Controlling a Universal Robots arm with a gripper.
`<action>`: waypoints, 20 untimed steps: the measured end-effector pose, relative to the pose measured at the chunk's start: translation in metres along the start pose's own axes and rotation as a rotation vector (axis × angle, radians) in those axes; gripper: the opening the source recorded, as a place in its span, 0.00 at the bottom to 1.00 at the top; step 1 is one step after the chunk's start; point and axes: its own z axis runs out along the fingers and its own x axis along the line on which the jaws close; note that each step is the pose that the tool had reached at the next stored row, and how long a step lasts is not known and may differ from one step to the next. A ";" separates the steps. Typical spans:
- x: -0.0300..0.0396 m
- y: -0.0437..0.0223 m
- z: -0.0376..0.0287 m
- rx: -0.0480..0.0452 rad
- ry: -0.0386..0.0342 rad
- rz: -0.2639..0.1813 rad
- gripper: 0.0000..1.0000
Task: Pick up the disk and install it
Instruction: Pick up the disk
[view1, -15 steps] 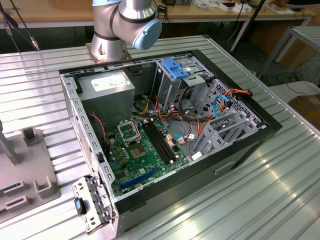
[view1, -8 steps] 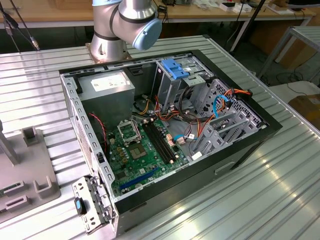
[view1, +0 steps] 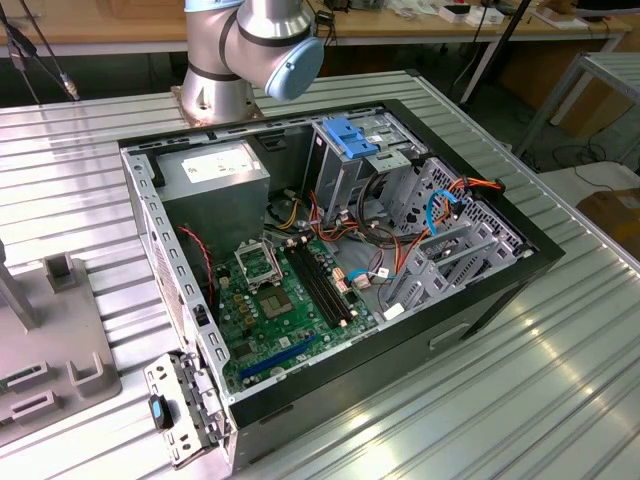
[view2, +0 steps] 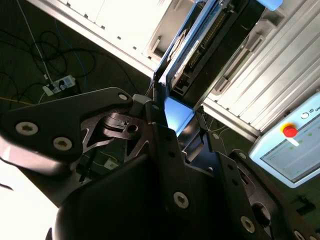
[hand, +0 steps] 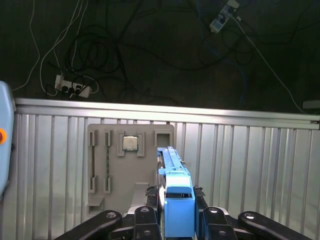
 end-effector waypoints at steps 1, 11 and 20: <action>0.0000 -0.0002 0.0001 0.0001 -0.0001 0.000 0.36; 0.0006 -0.0117 0.0003 0.0000 -0.0001 0.000 0.36; 0.0006 -0.0126 -0.0054 0.0000 0.0000 0.000 0.36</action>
